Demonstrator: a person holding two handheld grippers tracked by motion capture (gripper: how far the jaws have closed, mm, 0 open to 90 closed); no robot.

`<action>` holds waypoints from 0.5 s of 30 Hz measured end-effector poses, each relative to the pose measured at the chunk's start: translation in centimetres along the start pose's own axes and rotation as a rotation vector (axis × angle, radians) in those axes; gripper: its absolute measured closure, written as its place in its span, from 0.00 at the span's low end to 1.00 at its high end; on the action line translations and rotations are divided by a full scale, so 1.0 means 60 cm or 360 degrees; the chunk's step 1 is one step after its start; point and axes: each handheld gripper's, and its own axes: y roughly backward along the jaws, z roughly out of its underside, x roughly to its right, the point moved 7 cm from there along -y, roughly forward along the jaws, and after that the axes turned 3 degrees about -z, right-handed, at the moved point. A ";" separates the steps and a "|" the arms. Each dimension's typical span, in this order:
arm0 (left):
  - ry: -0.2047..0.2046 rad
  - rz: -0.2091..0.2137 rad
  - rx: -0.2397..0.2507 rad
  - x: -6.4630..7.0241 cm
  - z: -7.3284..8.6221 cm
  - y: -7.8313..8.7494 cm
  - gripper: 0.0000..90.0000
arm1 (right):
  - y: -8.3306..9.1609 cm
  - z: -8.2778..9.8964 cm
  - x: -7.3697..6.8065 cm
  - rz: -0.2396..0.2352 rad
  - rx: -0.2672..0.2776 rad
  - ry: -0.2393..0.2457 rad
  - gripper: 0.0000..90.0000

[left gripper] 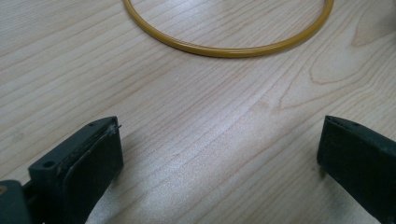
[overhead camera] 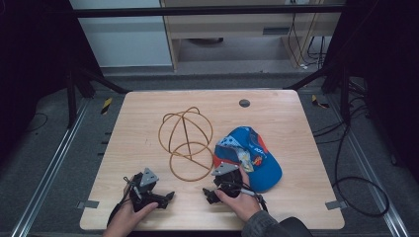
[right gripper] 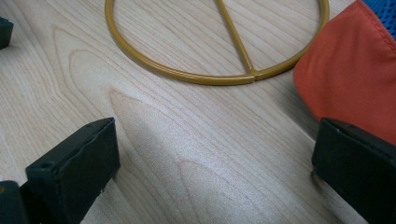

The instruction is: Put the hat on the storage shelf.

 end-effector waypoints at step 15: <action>-0.0001 0.0000 -0.0002 -0.010 -0.011 -0.012 0.00 | 0.097 -0.033 -0.003 -0.0157 -0.0132 0.0161 0.08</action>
